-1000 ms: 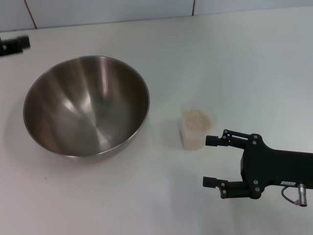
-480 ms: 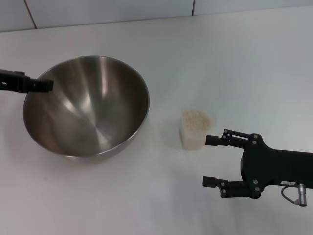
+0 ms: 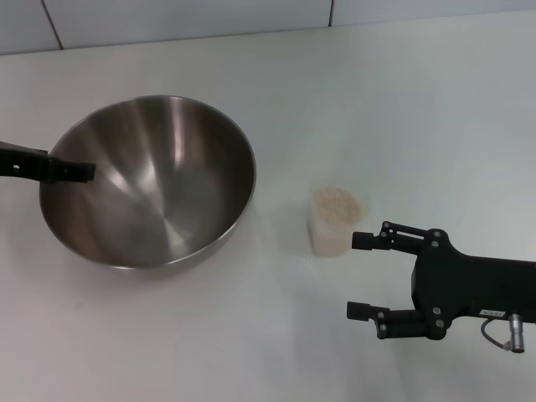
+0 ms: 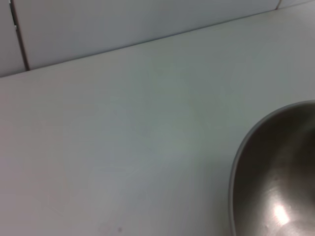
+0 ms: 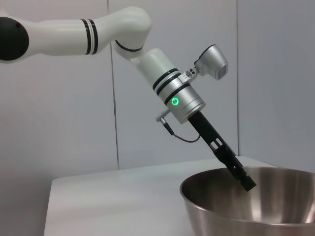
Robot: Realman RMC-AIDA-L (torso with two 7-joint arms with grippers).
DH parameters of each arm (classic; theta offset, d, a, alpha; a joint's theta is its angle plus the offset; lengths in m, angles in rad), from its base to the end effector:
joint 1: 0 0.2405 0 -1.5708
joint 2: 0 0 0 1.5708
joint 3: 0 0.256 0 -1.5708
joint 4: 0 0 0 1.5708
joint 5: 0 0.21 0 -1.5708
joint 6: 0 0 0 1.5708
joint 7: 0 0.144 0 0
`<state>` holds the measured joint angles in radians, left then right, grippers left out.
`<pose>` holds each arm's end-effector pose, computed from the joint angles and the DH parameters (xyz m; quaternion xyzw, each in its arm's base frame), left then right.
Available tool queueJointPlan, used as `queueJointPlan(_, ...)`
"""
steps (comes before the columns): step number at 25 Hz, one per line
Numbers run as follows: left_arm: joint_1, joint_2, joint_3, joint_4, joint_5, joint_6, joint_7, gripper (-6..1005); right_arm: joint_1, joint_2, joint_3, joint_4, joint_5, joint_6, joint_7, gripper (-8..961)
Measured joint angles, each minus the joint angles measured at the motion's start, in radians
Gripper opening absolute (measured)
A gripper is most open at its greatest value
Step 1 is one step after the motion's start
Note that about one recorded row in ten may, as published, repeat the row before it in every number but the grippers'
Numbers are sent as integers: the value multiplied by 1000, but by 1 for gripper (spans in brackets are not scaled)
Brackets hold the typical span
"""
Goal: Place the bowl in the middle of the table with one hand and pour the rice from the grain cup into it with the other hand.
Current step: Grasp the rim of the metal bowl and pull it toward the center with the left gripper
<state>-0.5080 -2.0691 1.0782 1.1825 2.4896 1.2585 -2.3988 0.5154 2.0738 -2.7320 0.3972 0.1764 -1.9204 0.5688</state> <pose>-0.2531 0.3817 0.0402 -0.8649 -0.4135 0.0275 0.2833 0.3054 0.2258 -0.0196 -0.9341 0.0695 0.3244 0.1321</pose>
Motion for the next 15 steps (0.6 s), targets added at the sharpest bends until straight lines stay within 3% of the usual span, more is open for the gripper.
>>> queueJointPlan(13,-30,3,7,-63,-2,7,1,712,1,0,0,0,0,1,0,785)
queueJointPlan(15,-38,4,5,-75,-2,7,1,671,1,0,0,0,0,1,0,784)
